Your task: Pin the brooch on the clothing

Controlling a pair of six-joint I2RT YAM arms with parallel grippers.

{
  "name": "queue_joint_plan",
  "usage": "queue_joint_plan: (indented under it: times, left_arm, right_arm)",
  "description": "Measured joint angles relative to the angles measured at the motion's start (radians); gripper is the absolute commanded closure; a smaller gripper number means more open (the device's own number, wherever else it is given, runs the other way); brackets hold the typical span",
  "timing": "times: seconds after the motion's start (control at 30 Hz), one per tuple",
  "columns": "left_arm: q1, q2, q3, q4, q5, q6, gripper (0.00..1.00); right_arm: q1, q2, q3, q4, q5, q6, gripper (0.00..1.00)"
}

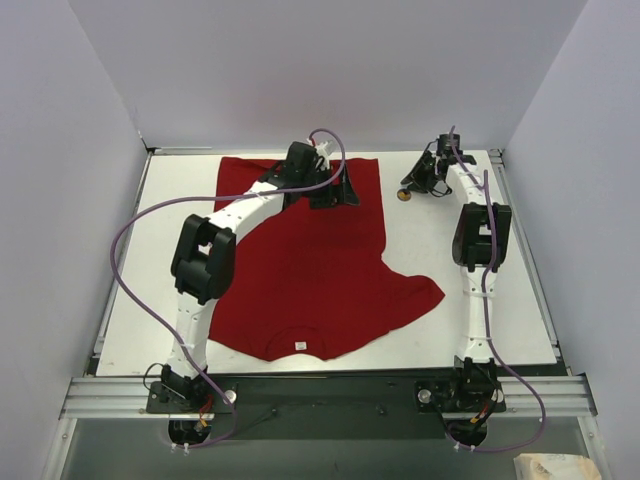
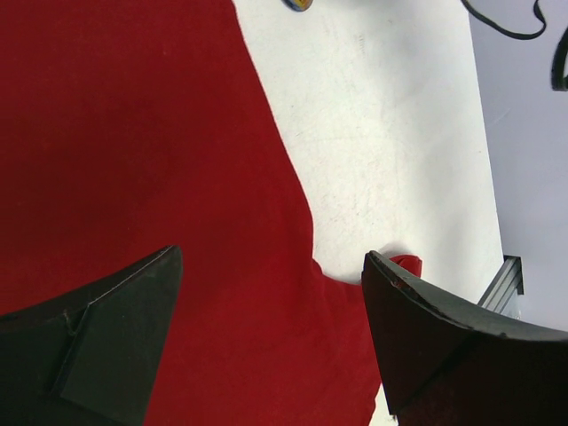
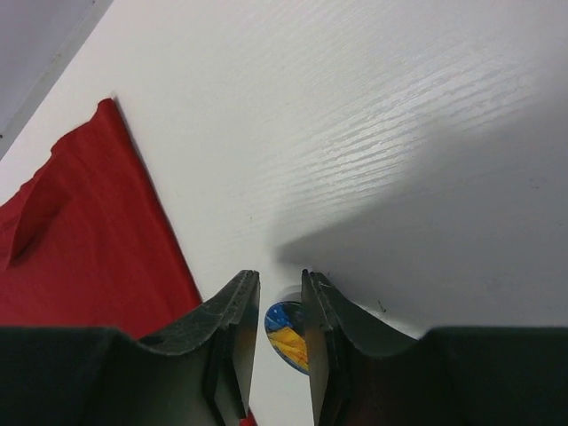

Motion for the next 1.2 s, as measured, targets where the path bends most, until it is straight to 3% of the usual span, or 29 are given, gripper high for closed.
queue_joint_plan:
  times: [0.2,0.57,0.83,0.97,1.1,1.2]
  left_arm:
    - [0.012,-0.003,-0.018,-0.001,0.0,0.0,0.08]
    - [0.015,-0.055,-0.073,0.018,0.0,-0.004,0.09]
    - [0.011,-0.065,-0.084,0.041,0.005,-0.021,0.09]
    - [0.002,-0.064,-0.084,0.046,0.016,-0.028,0.09]
    - [-0.015,-0.043,-0.063,0.053,0.033,-0.047,0.09]
    - [-0.027,-0.006,-0.025,0.058,0.043,-0.058,0.09]
  right_arm:
    - [-0.001,-0.018,-0.048,0.014,-0.04,0.011,0.74]
    - [0.0,-0.172,-0.319,0.025,-0.104,0.005,0.75]
    - [0.035,-0.22,-0.394,0.02,-0.107,-0.02,0.74]
    - [0.039,-0.23,-0.403,0.019,-0.107,-0.031,0.68]
    - [0.038,-0.233,-0.403,0.022,-0.124,-0.045,0.54]
    - [0.037,-0.235,-0.399,0.02,-0.134,-0.055,0.54]
